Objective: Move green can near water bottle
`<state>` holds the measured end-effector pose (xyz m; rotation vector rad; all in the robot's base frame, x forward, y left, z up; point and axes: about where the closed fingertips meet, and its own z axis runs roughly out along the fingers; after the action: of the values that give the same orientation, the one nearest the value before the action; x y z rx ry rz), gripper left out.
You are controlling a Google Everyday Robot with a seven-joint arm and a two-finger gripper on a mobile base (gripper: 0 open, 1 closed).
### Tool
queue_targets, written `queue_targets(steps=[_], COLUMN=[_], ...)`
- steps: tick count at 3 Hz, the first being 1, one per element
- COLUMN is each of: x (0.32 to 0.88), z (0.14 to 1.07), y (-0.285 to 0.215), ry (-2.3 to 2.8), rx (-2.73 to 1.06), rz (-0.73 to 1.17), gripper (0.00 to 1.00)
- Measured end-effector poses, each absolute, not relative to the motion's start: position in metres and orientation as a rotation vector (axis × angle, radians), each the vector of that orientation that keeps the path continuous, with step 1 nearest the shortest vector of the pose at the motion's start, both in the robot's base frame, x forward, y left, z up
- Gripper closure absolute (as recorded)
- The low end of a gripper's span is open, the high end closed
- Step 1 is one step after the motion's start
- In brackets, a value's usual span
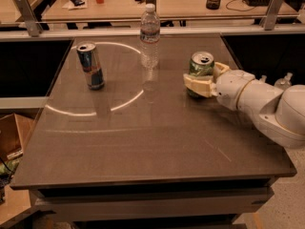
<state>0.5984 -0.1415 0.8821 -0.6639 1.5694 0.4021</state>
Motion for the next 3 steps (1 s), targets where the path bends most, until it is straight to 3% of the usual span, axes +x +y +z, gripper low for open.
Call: queue_targets(steps=[3], x=[0.716], z=[0.896], y=[-0.173], ry=[1.596], rx=[-0.508], rz=[0.279], gripper=[1.0])
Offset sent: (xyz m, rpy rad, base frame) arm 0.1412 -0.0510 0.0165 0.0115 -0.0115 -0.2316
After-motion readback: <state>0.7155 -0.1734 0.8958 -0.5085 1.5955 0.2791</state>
